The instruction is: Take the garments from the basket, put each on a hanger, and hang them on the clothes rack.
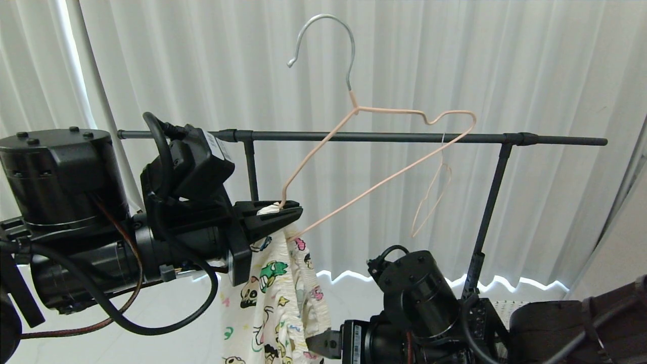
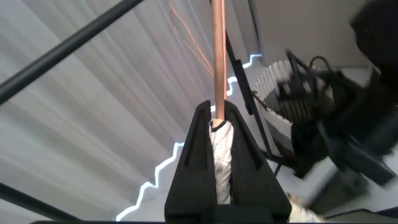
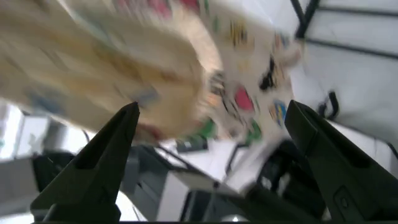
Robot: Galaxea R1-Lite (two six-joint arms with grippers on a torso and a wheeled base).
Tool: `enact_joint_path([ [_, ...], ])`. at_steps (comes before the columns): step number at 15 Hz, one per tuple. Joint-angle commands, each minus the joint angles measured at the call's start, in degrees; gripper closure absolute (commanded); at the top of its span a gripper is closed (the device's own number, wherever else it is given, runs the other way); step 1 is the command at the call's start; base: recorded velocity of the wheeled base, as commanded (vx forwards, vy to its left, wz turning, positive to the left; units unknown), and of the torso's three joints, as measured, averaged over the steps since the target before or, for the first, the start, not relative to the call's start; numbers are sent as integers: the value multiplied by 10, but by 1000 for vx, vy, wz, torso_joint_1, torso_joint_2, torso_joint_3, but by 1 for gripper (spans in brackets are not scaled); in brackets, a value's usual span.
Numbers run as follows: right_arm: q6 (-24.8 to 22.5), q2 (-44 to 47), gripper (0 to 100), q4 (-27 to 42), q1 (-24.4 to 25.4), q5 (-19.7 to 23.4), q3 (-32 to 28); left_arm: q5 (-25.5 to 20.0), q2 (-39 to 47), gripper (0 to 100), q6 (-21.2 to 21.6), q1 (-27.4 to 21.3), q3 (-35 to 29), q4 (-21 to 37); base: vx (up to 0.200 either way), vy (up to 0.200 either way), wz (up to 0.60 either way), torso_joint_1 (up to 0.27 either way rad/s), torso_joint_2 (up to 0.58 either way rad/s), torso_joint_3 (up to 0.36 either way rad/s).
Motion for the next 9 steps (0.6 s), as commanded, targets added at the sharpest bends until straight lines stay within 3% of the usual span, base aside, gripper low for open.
enact_joint_path([
  [1,0,13,0,5,13,-8,-4,0,1,100,0,-1,-7,0,0,0,0,0,0,0],
  [7,0,33,0,7,-12,-34,-11,0,-11,100,0,-9,-3,0,0,0,0,0,0,0],
  [8,0,33,100,11,-15,-37,-10,0,-11,100,0,-7,-2,0,0,0,0,0,0,0],
  [9,0,33,100,17,-18,-44,-11,0,-10,100,0,-6,-3,0,0,0,0,0,0,0],
])
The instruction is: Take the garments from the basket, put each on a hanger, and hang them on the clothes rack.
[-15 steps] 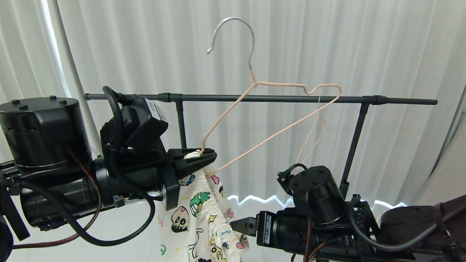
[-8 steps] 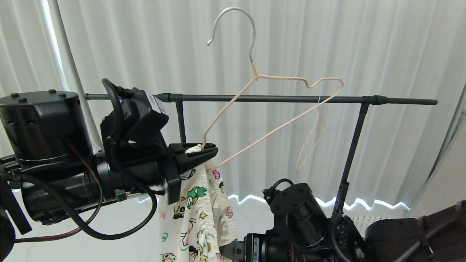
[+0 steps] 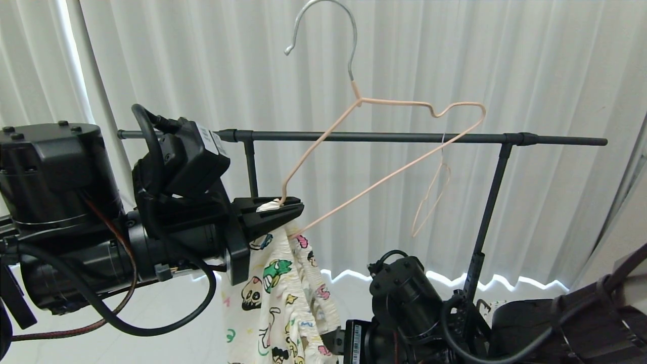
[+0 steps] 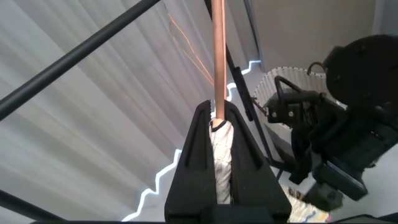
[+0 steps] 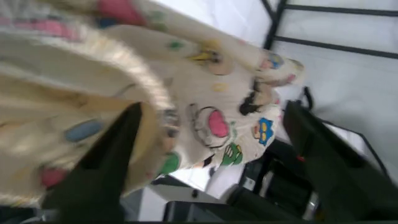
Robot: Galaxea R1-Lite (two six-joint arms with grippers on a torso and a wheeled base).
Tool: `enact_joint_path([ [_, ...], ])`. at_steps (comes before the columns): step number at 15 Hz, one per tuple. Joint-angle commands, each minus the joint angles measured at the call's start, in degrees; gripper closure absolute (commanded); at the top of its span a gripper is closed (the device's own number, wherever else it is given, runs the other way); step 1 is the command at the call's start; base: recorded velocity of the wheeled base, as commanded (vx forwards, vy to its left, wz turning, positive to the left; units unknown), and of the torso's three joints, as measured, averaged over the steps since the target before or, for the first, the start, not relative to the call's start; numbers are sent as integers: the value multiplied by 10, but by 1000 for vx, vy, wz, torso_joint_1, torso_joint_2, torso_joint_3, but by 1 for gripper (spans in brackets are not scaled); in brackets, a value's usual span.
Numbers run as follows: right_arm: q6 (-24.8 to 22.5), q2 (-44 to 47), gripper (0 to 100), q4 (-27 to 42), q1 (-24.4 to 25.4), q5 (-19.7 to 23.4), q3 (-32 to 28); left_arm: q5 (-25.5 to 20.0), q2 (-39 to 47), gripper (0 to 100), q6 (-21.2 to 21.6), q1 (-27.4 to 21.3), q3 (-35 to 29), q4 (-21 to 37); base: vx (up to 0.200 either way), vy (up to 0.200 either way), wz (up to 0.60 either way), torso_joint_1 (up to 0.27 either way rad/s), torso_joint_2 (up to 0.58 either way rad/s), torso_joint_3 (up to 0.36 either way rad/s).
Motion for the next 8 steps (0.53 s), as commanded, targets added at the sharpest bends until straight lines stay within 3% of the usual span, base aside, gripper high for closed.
enact_joint_path([
  [1,-2,0,100,5,-8,-7,0,0,-1,100,-1,4,0,0,0,0,0,0,0,0],
  [5,-10,-10,100,23,-57,-25,-3,0,-4,100,0,18,28,0,0,0,0,0,0,0],
  [8,-78,-20,100,23,-134,-49,-2,0,-22,100,-1,48,89,0,0,0,0,0,0,0],
])
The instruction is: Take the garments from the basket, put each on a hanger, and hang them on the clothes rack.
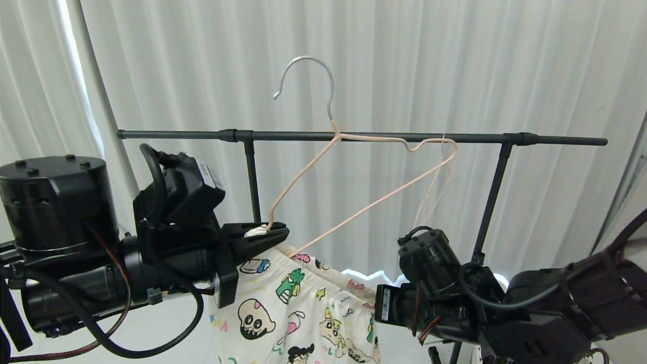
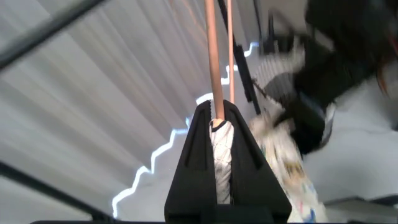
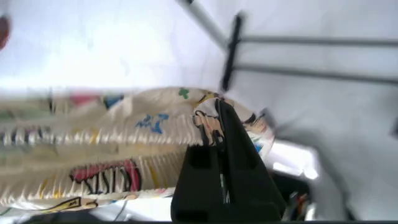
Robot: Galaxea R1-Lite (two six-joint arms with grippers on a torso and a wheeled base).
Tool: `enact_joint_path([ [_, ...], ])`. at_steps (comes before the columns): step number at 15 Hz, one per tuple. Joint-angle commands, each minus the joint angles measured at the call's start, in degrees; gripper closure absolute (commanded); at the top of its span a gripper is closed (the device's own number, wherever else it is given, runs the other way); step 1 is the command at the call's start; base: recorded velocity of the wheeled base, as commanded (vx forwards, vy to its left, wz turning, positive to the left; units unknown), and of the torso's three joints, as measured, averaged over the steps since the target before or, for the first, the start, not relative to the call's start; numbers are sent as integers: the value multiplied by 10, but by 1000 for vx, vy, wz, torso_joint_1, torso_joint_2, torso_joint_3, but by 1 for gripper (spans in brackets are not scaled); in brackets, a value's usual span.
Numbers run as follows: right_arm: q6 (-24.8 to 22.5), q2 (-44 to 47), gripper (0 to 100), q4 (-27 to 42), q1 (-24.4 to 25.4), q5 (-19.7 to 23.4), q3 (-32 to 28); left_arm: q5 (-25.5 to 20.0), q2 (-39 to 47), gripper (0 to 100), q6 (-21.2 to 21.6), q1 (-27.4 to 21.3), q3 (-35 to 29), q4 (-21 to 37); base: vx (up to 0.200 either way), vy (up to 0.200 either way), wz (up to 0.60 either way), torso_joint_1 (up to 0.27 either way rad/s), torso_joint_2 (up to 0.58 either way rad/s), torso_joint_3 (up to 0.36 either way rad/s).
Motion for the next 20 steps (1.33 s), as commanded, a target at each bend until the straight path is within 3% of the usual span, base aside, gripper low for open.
enact_joint_path([
  [1,-28,-11,100,-1,-60,-5,-2,-1,-16,100,0,22,39,0,0,0,0,0,0,0],
  [4,-107,-16,100,-3,-144,-6,-10,-6,-39,100,1,24,98,0,0,0,0,0,0,0],
  [7,-133,-22,100,-3,-184,-6,-36,-11,-49,100,1,24,140,0,0,0,0,0,0,0],
  [14,-151,-38,100,-3,-200,-6,-43,-22,-53,100,8,21,181,0,0,0,0,0,0,0],
  [17,-174,-37,100,-4,-211,-4,-44,-30,-49,100,55,24,187,0,0,0,0,0,0,0],
  [20,-186,-39,100,-4,-221,-3,-45,-28,-55,100,58,45,185,0,0,0,0,0,0,0],
])
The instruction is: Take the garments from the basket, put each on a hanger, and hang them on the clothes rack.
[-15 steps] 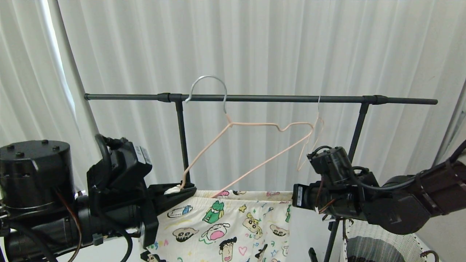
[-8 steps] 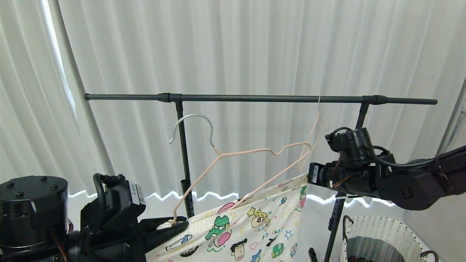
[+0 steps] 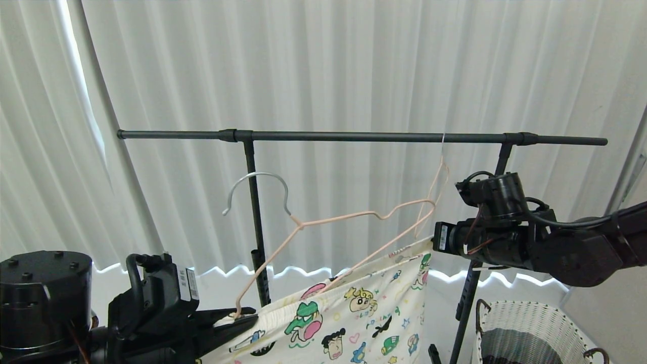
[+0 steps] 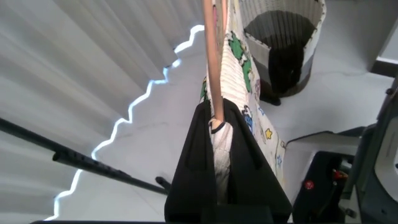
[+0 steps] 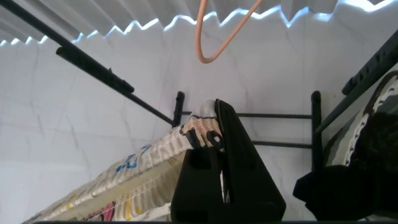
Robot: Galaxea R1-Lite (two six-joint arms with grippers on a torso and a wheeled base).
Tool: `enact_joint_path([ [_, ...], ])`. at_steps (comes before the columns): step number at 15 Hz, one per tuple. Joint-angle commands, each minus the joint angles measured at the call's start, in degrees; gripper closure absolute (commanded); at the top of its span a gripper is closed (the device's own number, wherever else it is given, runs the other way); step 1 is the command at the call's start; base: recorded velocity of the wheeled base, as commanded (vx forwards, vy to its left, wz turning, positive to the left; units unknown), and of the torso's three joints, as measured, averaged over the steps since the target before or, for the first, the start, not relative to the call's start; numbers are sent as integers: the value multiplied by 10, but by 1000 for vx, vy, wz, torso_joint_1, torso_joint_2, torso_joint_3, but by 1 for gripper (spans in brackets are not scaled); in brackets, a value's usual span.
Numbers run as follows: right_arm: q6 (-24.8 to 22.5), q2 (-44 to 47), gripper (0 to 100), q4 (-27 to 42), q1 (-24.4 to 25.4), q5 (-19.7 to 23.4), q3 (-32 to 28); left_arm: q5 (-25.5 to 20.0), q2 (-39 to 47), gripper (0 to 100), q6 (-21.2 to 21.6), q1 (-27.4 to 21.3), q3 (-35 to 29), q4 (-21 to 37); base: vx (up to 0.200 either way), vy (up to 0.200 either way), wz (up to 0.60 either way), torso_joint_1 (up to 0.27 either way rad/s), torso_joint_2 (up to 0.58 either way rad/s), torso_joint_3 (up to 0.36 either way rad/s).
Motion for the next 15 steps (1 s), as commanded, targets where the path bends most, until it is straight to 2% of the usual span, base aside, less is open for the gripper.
enact_joint_path([
  [1,-9,-1,100,0,-6,0,-5,0,-8,100,2,7,0,0,0,0,0,0,0,0],
  [4,-24,1,100,0,-10,2,-21,-3,-9,100,23,-2,15,0,0,0,0,0,0,0],
  [11,-44,-6,100,1,-22,2,-34,-1,22,100,27,1,18,1,0,0,0,0,0,0],
  [15,-50,-4,100,1,-41,2,-35,-2,11,100,23,12,16,1,0,0,0,0,0,0],
])
